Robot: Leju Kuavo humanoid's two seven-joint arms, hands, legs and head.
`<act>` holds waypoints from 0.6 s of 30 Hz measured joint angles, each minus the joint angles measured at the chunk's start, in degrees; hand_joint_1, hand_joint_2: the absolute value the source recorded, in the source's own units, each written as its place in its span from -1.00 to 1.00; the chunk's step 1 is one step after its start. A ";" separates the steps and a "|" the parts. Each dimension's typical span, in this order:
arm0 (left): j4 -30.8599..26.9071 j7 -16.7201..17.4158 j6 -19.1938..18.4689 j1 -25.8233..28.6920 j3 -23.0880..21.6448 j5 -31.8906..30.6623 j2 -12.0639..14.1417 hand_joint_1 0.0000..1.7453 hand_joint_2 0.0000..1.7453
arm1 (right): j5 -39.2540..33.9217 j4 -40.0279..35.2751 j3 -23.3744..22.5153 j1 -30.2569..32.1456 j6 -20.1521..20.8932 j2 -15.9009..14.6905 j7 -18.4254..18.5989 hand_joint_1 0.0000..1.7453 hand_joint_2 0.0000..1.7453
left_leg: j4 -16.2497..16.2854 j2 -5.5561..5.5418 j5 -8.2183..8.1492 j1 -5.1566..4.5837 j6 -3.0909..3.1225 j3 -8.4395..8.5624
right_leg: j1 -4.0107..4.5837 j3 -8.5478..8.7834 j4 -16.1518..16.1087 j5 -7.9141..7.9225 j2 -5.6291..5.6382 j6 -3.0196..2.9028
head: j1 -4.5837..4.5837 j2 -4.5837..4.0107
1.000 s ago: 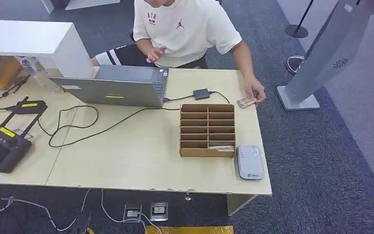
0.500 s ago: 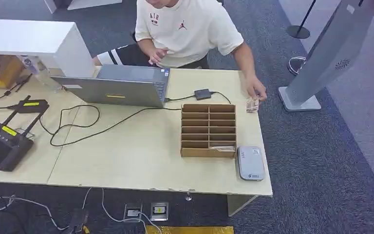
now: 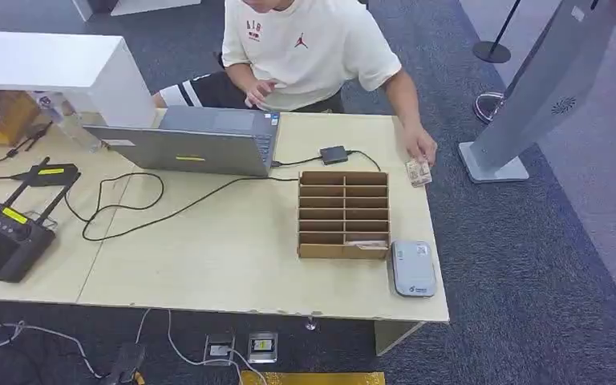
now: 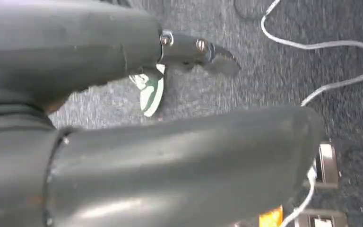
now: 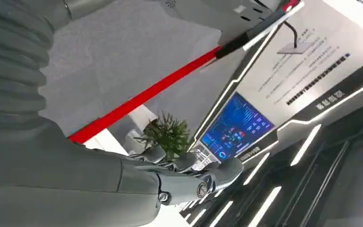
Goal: Pass the card to the sensor for recognition and then transmit it.
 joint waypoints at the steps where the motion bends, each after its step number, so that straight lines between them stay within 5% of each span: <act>1: 0.00 -0.08 0.09 -0.02 0.00 -0.09 0.13 -1.00 -1.00 | 0.72 -1.80 -0.20 1.74 0.31 -0.02 0.41 -1.00 1.00 | 0.00 0.00 0.00 0.00 0.00 0.01 | 0.00 -0.01 0.00 0.00 0.01 0.00 | -0.02 0.00; 13: 0.02 -1.62 1.66 0.51 -0.04 -0.09 -0.44 -1.00 -1.00 | 6.18 -9.21 -1.38 8.32 2.31 -0.13 1.03 -1.00 1.00 | 0.00 0.03 -0.01 0.00 -0.01 0.00 | 0.00 -0.01 0.01 0.00 0.07 0.00 | 0.00 0.00; 18: 0.13 0.33 -1.03 -0.64 -0.15 -0.57 0.20 -1.00 -1.00 | 10.60 -13.96 -0.85 9.61 4.68 1.90 0.17 -1.00 1.00 | 0.00 0.02 0.00 0.00 -0.02 0.01 | 0.00 0.00 0.04 0.00 0.05 0.00 | -0.02 0.00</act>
